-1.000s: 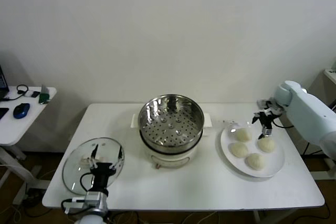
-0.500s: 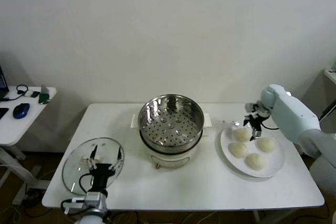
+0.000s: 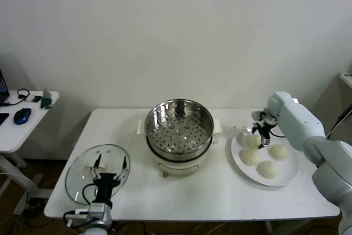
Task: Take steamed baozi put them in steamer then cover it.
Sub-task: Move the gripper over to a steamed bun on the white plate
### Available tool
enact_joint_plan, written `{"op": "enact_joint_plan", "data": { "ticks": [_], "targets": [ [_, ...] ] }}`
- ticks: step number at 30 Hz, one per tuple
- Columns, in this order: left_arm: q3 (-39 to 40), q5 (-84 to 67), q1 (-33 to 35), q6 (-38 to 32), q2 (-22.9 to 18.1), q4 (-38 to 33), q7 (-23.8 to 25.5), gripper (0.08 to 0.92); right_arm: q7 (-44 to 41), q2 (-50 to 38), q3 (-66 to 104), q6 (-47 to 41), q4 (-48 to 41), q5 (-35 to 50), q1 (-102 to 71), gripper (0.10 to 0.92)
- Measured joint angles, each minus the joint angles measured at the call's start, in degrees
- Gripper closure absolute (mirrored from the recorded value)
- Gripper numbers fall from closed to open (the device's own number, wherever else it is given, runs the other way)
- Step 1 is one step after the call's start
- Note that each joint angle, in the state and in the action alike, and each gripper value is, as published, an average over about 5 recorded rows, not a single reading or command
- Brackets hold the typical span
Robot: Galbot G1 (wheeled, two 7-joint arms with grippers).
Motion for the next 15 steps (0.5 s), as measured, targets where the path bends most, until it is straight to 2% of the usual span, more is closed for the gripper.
{"op": "enact_joint_plan", "data": {
  "ticks": [7,15],
  "targets": [
    [0.0,0.0,0.1,0.0,0.0,-0.3,-0.1,0.177,0.6,1.2,1.8,0.6,-1.2,-2.4,-0.1,0.326],
    [-0.2,0.0,0.6,-0.1,0.0,-0.5,-0.3,0.177,0.5,1.1,2.6,1.2,-0.8,-3.7,0.1,0.35]
  ]
}}
